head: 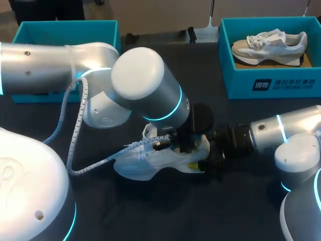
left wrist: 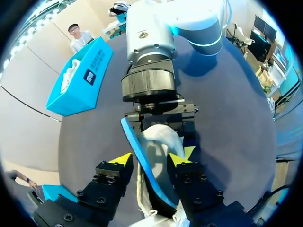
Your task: Take the shoe out of the shoebox, open the shoe tongue, remove and reinsert the insole, then place the shoe into the shoebox
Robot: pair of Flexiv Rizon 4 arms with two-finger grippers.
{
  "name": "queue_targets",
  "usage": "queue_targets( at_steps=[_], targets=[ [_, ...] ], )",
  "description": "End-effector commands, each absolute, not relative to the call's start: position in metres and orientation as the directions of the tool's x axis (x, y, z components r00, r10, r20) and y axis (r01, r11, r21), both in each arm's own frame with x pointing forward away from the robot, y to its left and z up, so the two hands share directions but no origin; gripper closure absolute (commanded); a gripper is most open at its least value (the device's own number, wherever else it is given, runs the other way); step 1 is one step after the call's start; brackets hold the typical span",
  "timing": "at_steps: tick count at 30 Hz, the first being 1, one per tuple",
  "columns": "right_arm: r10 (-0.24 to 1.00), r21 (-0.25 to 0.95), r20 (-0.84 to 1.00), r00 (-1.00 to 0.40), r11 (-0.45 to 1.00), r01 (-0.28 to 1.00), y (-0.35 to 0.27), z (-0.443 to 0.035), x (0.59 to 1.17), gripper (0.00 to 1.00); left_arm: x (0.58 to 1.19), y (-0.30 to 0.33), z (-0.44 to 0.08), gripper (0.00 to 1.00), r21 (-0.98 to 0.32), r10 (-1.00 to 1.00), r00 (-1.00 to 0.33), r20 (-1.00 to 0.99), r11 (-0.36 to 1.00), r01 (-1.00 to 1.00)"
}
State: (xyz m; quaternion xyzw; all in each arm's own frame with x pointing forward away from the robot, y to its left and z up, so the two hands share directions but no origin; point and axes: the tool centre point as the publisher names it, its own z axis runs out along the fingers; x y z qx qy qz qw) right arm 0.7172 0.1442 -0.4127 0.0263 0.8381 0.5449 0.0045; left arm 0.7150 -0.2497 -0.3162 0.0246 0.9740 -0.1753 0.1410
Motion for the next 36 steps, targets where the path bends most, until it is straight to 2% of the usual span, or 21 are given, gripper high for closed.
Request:
queue_targets(
  at_steps=[1,14,21,26,27,31,36],
  targets=[
    [0.05,0.912,0.021,-0.999,0.408,0.04,0.145,-0.412,0.717,1.0,0.711,-0.233,-0.311,0.5,-0.357,-0.006,-0.96,-0.279,0.929,0.098],
    [0.05,0.912,0.021,-0.999,0.408,0.04,0.145,-0.412,0.717,1.0,0.707,-0.228,-0.313,0.52,-0.433,-0.078,-0.958,-0.275,0.9,0.051],
    [0.05,0.912,0.021,-0.999,0.408,0.04,0.145,-0.412,0.717,1.0,0.701,-0.236,-0.321,0.54,-0.418,-0.125,-0.935,-0.331,0.908,0.027],
    [0.05,0.912,0.021,-0.999,0.408,0.04,0.145,-0.412,0.717,1.0,0.704,-0.239,-0.32,0.5,-0.416,-0.145,-0.928,-0.344,0.909,0.011],
    [0.05,0.912,0.021,-0.999,0.408,0.04,0.145,-0.412,0.717,1.0,0.704,-0.24,-0.319,0.45,-0.417,-0.149,-0.926,-0.347,0.909,0.01],
    [0.05,0.912,0.021,-0.999,0.408,0.04,0.145,-0.412,0.717,1.0,0.705,-0.241,-0.319,0.49,-0.421,-0.175,-0.921,-0.347,0.907,-0.013],
    [0.05,0.912,0.021,-0.999,0.408,0.04,0.145,-0.412,0.717,1.0,0.703,-0.239,-0.321,0.43,-0.427,-0.207,-0.91,-0.358,0.904,-0.038]
  ],
)
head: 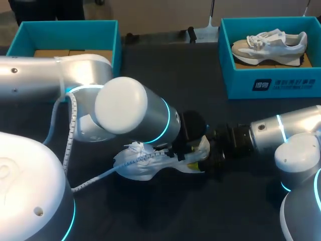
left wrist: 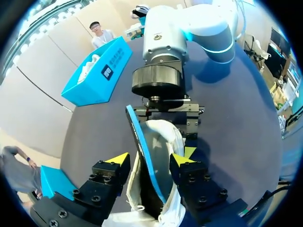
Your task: Take the shoe out of the shoebox, open the shoe tongue, remove and reinsert the insole, then place the shoe into the shoebox
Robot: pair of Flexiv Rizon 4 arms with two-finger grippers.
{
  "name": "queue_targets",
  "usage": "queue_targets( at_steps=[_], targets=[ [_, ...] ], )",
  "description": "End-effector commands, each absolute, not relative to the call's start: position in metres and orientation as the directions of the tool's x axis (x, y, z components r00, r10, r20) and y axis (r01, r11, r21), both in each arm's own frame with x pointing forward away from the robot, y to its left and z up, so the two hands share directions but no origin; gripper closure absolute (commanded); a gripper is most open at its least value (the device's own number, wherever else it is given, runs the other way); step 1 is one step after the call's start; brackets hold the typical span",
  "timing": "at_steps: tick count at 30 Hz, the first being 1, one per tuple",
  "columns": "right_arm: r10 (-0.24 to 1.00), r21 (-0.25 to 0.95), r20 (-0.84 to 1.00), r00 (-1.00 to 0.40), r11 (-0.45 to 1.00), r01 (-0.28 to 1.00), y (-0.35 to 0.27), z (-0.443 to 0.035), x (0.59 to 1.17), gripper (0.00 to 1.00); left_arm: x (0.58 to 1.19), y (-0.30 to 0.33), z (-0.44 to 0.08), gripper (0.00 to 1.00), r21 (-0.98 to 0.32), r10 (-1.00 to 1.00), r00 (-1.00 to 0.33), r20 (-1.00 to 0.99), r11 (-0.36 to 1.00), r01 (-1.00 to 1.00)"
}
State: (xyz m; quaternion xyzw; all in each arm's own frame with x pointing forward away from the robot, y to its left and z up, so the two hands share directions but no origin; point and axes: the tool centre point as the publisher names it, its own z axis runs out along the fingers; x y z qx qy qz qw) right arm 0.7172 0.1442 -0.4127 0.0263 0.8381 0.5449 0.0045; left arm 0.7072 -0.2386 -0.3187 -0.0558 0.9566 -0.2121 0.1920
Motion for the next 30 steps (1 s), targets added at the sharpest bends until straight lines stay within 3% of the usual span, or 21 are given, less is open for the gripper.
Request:
queue_targets(
  at_steps=[1,5,8,13,17,22,30],
  targets=[
    [0.05,0.912,0.021,-0.999,0.408,0.04,0.145,-0.412,0.717,1.0,0.702,-0.238,-0.322,0.43,-0.431,-0.21,-0.909,-0.36,0.902,-0.038],
    [0.05,0.912,0.021,-0.999,0.408,0.04,0.145,-0.412,0.717,1.0,0.704,-0.237,-0.327,0.46,-0.416,-0.215,-0.9,-0.38,0.908,-0.042],
    [0.05,0.912,0.021,-0.999,0.408,0.04,0.145,-0.412,0.717,1.0,0.708,-0.238,-0.329,0.37,-0.411,-0.227,-0.896,-0.381,0.91,-0.056],
    [0.05,0.912,0.021,-0.999,0.408,0.04,0.145,-0.412,0.717,1.0,0.711,-0.239,-0.33,0.36,-0.404,-0.248,-0.89,-0.383,0.911,-0.079],
    [0.05,0.912,0.021,-0.999,0.408,0.04,0.145,-0.412,0.717,1.0,0.71,-0.241,-0.331,0.46,-0.403,-0.267,-0.88,-0.392,0.91,-0.096],
    [0.05,0.912,0.021,-0.999,0.408,0.04,0.145,-0.412,0.717,1.0,0.711,-0.24,-0.332,0.4,-0.394,-0.283,-0.868,-0.408,0.912,-0.112],
    [0.05,0.912,0.021,-0.999,0.408,0.04,0.145,-0.412,0.717,1.0,0.706,-0.234,-0.336,0.53,-0.392,-0.295,-0.868,-0.4,0.911,-0.129]
  ],
)
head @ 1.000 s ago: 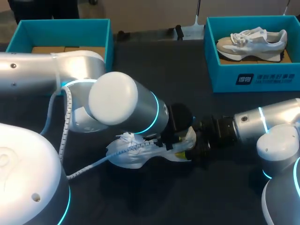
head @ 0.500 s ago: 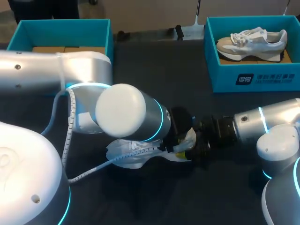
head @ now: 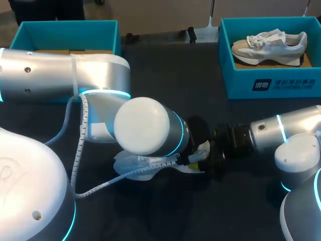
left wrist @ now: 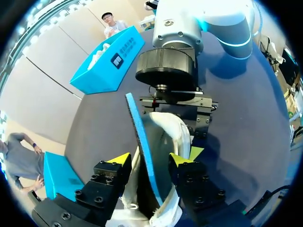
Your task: Take the shoe out of the shoebox, open the shoe tongue, remove and reinsert the insole, then place the shoe into the shoebox
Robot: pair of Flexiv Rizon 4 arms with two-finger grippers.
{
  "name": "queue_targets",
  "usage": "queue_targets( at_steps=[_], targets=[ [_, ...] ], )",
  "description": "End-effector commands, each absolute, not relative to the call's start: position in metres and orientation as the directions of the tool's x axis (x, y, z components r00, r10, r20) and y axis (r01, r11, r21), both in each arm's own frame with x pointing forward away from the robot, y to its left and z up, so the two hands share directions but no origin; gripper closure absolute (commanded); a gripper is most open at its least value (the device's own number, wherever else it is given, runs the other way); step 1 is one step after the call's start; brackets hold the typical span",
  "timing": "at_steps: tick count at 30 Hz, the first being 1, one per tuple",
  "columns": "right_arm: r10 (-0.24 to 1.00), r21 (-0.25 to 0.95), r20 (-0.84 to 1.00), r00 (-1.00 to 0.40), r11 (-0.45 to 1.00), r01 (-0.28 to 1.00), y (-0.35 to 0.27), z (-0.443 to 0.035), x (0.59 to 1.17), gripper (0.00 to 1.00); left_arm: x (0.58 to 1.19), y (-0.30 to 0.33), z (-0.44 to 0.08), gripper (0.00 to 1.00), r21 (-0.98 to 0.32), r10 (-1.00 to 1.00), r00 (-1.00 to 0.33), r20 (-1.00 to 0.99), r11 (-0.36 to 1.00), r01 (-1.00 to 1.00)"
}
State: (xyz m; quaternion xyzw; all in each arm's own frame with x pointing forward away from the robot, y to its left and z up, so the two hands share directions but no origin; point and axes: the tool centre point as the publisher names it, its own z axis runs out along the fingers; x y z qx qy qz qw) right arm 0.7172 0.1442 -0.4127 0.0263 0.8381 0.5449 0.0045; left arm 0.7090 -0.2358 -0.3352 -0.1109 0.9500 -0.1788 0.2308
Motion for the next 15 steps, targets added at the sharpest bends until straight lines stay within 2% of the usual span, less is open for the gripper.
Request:
queue_targets(
  at_steps=[1,5,9,11,14,15],
  targets=[
    [0.05,0.912,0.021,-0.999,0.408,0.04,0.145,-0.412,0.717,1.0,0.706,-0.233,-0.337,0.62,-0.391,-0.297,-0.867,-0.4,0.911,-0.131],
    [0.05,0.912,0.021,-0.999,0.408,0.04,0.145,-0.412,0.717,1.0,0.71,-0.233,-0.341,0.69,-0.381,-0.305,-0.866,-0.397,0.913,-0.148],
    [0.05,0.912,0.021,-0.999,0.408,0.04,0.145,-0.412,0.717,1.0,0.715,-0.234,-0.343,0.7,-0.373,-0.311,-0.863,-0.399,0.915,-0.157],
    [0.05,0.912,0.021,-0.999,0.408,0.04,0.145,-0.412,0.717,1.0,0.717,-0.234,-0.343,0.77,-0.372,-0.312,-0.862,-0.399,0.915,-0.159],
    [0.05,0.912,0.021,-0.999,0.408,0.04,0.145,-0.412,0.717,1.0,0.722,-0.235,-0.342,1.0,-0.375,-0.315,-0.864,-0.393,0.913,-0.162],
    [0.05,0.912,0.021,-0.999,0.408,0.04,0.145,-0.412,0.717,1.0,0.723,-0.236,-0.341,1.0,-0.386,-0.314,-0.87,-0.381,0.909,-0.159]
  ],
)
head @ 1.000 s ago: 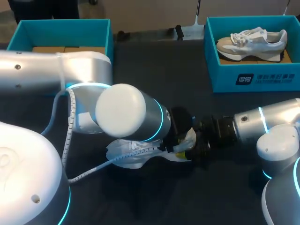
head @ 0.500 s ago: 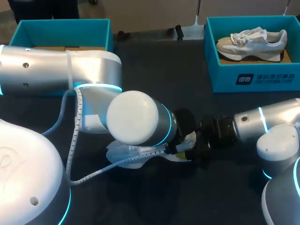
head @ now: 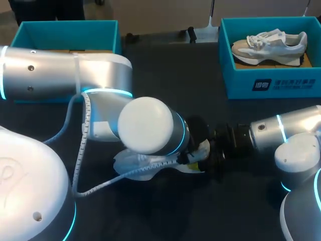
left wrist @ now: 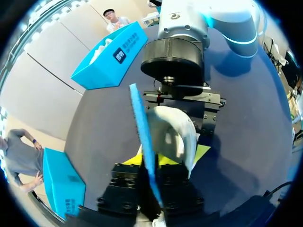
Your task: Take the shoe out of the shoebox, open the shoe tongue, remove and reinsert the insole, then place the shoe into the shoebox
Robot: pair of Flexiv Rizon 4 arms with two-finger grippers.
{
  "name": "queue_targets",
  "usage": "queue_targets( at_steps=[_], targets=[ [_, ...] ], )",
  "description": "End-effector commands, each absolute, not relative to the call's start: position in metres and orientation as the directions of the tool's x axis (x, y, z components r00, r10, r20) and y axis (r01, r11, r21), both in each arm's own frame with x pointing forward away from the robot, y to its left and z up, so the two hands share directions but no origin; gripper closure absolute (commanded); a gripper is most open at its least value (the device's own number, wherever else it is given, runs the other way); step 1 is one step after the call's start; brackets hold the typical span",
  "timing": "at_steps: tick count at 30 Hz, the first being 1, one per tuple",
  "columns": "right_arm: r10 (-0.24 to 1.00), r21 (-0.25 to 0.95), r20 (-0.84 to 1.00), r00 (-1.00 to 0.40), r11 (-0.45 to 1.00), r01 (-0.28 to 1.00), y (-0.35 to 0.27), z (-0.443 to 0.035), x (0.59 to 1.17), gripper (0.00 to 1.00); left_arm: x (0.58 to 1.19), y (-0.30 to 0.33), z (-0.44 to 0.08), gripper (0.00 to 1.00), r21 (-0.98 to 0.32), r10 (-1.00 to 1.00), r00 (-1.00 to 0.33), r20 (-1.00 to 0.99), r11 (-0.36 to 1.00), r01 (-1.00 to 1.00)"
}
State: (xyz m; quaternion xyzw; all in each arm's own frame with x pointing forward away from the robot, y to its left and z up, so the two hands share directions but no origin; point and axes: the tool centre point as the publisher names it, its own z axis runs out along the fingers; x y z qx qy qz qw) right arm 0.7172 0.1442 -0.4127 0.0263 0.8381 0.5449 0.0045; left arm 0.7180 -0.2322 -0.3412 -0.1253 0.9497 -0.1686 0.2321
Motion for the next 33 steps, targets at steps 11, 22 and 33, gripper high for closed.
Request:
queue_targets(
  at_steps=[11,22,33],
  targets=[
    [0.05,0.912,0.021,-0.999,0.408,0.04,0.145,-0.412,0.717,1.0,0.728,-0.253,-0.316,1.0,-0.475,-0.266,-0.932,-0.247,0.872,-0.123],
    [0.05,0.912,0.021,-0.999,0.408,0.04,0.145,-0.412,0.717,1.0,0.735,-0.287,-0.272,1.0,-0.552,-0.162,-0.976,-0.148,0.832,-0.055],
    [0.05,0.912,0.021,-0.999,0.408,0.04,0.145,-0.412,0.717,1.0,0.733,-0.311,-0.22,1.0,-0.653,0.026,-1.0,0.001,0.757,0.019]
  ],
)
